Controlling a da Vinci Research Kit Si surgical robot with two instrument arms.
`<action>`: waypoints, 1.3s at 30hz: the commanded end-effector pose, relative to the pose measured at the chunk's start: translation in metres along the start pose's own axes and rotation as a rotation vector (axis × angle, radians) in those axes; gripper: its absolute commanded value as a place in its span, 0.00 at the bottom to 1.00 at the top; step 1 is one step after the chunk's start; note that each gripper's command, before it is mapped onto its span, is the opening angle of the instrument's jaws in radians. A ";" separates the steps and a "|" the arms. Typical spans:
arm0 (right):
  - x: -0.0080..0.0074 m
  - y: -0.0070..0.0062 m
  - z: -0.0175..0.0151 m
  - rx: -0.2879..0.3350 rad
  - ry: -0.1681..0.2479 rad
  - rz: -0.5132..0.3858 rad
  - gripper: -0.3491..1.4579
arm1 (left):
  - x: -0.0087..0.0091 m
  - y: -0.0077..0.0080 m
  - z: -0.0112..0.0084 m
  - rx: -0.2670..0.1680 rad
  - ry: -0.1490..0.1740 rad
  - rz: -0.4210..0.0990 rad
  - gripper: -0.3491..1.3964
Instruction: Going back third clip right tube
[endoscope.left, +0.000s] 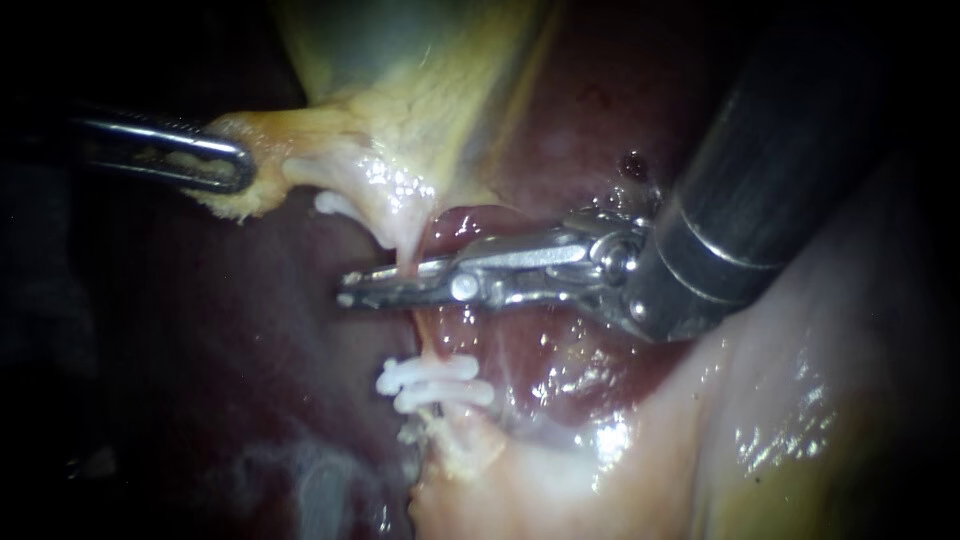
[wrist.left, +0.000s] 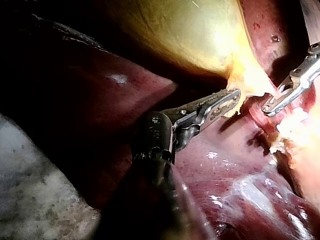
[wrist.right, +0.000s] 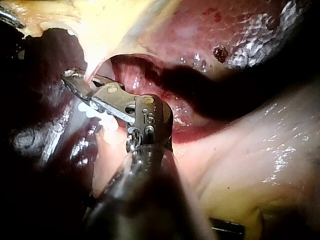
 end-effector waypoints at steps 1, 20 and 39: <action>0.0000 0.0000 0.0000 0.000 0.000 0.000 0.00 | 0.0000 0.0000 0.0000 0.000 -0.001 0.001 0.00; -0.0024 0.0033 0.0030 0.021 0.021 -0.224 0.47 | -0.0007 0.0002 0.0005 0.005 0.000 -0.001 0.00; -0.0027 0.0059 0.0001 -0.032 0.023 -0.600 0.47 | -0.0007 0.0003 0.0005 0.006 -0.002 -0.001 0.00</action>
